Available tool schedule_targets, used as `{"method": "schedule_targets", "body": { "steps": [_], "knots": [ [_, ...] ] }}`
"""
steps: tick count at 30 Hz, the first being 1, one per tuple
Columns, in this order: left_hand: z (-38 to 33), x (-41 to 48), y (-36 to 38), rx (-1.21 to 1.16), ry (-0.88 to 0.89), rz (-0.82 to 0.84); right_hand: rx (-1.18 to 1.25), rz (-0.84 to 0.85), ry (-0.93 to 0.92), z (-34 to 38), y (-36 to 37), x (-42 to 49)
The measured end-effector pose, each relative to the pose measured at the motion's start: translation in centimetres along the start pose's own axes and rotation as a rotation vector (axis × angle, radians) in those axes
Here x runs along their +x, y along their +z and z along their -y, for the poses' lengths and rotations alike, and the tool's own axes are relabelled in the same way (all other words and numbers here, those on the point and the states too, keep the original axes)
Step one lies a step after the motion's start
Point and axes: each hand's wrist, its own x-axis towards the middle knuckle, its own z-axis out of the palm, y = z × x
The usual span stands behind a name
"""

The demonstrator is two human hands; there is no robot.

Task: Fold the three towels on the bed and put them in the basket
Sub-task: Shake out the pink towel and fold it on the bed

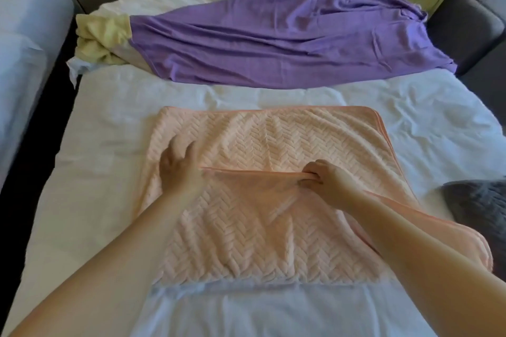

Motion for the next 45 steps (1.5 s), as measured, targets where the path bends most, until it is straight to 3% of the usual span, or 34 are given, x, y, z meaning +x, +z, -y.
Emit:
{"method": "schedule_targets", "body": {
  "steps": [2,4,8,13,16,20,28,32,35,39,42,45],
  "knots": [
    [-4.2,0.9,2.3,-0.069,0.39,0.175,0.042,0.06,-0.019,-0.7,0.3,1.8],
    [-7.9,1.8,4.7,-0.095,0.538,0.383,0.115,0.102,-0.018,-1.7,0.1,2.9],
    [-10.5,3.8,7.6,-0.151,0.486,0.641,0.179,0.289,0.043,-5.2,-1.4,3.8],
    [-9.5,7.8,6.5,-0.216,0.445,0.451,-0.155,0.506,0.14,-12.4,-5.2,3.2],
    [-8.8,11.3,5.5,-0.175,0.454,0.311,-0.327,0.392,0.237,-16.0,-8.2,4.8],
    [-8.9,16.0,5.0,-0.063,0.464,0.127,-0.475,0.044,0.243,-18.5,-11.1,9.9],
    [-11.9,21.9,6.3,0.116,0.409,-0.176,-0.439,-0.37,0.309,-18.9,-10.5,17.7],
    [-11.5,20.7,8.8,0.27,0.346,-0.199,-0.224,-0.309,0.457,-20.1,-8.0,18.1],
    [-13.1,17.9,10.3,0.209,0.411,-0.205,0.091,-0.407,0.643,-21.7,-6.7,17.0],
    [-16.3,13.0,12.9,0.228,0.669,0.105,0.162,-0.508,0.703,-23.9,-6.4,16.2],
    [-16.2,12.0,15.0,0.287,0.557,0.258,0.164,-0.599,0.704,-24.8,-7.2,16.3],
    [-16.1,11.4,15.1,0.241,0.491,0.229,0.247,-0.496,0.71,-25.3,-7.1,14.9]
  ]
}}
